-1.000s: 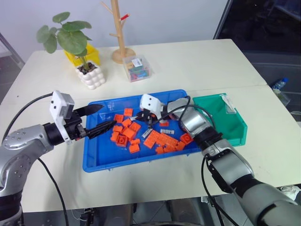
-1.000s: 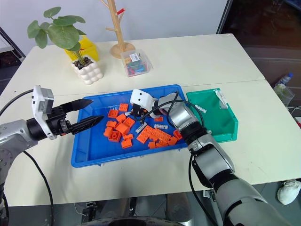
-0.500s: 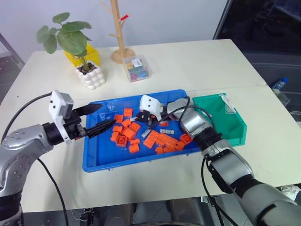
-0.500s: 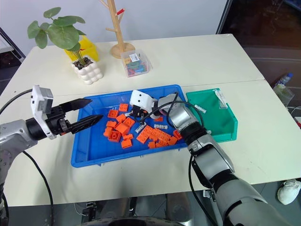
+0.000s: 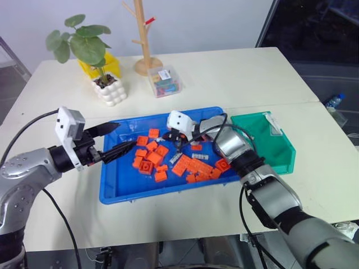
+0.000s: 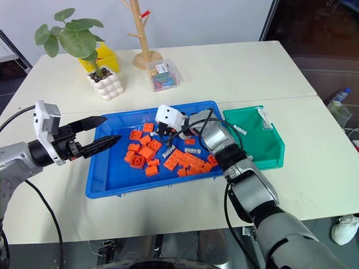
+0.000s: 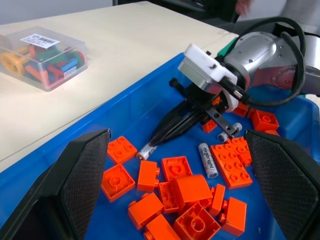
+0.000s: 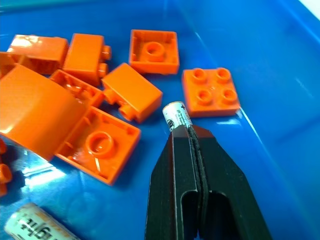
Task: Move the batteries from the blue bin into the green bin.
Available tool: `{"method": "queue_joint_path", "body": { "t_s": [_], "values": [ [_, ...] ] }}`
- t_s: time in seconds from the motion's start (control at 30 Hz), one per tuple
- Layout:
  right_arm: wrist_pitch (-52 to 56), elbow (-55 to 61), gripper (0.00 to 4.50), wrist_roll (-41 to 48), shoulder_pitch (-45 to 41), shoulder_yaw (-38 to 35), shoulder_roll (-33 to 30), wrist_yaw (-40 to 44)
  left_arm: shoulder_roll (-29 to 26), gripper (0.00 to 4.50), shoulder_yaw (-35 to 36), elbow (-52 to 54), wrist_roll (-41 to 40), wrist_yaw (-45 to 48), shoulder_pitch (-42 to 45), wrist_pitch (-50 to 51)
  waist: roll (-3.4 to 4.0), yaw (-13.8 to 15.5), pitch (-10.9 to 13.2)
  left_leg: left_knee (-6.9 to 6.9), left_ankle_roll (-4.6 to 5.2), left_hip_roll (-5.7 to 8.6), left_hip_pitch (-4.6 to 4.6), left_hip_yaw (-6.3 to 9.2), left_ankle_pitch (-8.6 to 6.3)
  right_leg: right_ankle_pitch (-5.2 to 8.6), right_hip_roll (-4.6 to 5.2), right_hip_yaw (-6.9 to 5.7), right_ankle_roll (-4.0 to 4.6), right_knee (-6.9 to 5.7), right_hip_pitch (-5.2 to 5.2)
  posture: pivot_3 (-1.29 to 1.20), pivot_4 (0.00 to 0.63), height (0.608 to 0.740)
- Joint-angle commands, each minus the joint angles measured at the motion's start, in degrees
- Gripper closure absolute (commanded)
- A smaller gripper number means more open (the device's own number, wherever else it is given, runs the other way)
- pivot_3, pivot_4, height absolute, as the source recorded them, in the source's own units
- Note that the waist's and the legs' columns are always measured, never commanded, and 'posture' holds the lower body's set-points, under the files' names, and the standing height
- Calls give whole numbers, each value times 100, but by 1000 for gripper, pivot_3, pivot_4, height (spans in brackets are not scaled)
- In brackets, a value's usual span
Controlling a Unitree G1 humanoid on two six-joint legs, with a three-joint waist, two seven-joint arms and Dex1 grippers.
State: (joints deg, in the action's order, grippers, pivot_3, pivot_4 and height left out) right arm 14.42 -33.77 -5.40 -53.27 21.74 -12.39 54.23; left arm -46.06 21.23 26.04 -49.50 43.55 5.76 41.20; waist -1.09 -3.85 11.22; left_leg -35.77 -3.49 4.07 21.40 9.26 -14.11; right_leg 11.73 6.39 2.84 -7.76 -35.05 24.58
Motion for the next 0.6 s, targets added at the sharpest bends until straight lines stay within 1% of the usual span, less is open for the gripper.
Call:
{"method": "queue_joint_path", "body": {
  "t_s": [0.03, 0.07, 0.17, 0.2, 0.23, 0.27, 0.37, 0.4, 0.5, 0.6],
  "values": [
    [226, 452, 4493, 134, -341, -307, -60, -48, -91, 0, 115, 61, -63, 51, 89, -19, 1, -1, 1, 0, 0, 0, 2, 0, 0, 0, 0, 0, 0, 0, 2, 0, 150, 740],
    [281, 508, 4493, 157, -364, -332, -74, -30, -91, 0, 102, 49, -57, 61, 99, -19, 1, -4, 1, 0, 0, 0, 2, 0, 0, 0, 0, 0, 0, 0, 3, 0, 150, 740],
    [387, 649, 3726, 169, -336, -324, -113, 73, -85, 0, 58, 22, -40, 83, 144, -19, 1, -12, 1, 4, 0, -1, 2, 0, 0, 0, -1, 0, 0, 0, 6, 0, 150, 740],
    [411, 687, 3252, 167, -314, -314, -121, 90, -83, 0, 53, 16, -36, 89, 153, -18, 1, -12, 1, 5, 0, -1, 1, 1, 0, 0, -1, 0, 0, 0, 6, 0, 150, 740],
    [430, 731, 2902, 156, -282, -290, -135, 115, -82, 0, 51, 12, -31, 95, 157, -20, 1, -12, 1, 5, 0, -1, 1, 0, 0, 0, -1, 0, 0, 0, 6, 0, 150, 740],
    [450, 777, 2299, 146, -245, -258, -153, 153, -80, 0, 52, 11, -29, 98, 157, -21, 1, -8, 1, 5, 0, -1, 2, 0, 0, 0, -1, 0, 0, 0, 6, 0, 150, 740],
    [485, 866, 759, 110, -162, -177, -171, 248, -78, 0, 69, 23, -27, 101, 131, -22, 1, -6, 1, 5, 0, -1, 3, 0, 0, 0, 0, 0, 0, 0, 6, 0, 150, 740],
    [479, 872, 365, 100, -147, -155, -162, 258, -78, 0, 81, 35, -31, 99, 116, -18, 1, -7, 1, 5, 0, -1, 3, 0, 0, 0, 0, 0, 0, 0, 6, 0, 150, 740],
    [402, 748, 365, 78, -155, -89, -85, 264, -137, 0, 109, 75, -50, 134, 65, 31, 1, -15, 1, 5, 0, -1, 2, 0, 0, 0, -1, 0, 0, 0, 7, 0, 150, 740],
    [184, 349, 365, 6, -252, -26, 32, 199, -295, 0, 138, 74, 4, 248, 16, 59, 1, -14, 1, 7, 0, -2, 2, 0, 0, 0, -2, 0, 1, -1, 9, 0, 150, 740]
  ]
}}
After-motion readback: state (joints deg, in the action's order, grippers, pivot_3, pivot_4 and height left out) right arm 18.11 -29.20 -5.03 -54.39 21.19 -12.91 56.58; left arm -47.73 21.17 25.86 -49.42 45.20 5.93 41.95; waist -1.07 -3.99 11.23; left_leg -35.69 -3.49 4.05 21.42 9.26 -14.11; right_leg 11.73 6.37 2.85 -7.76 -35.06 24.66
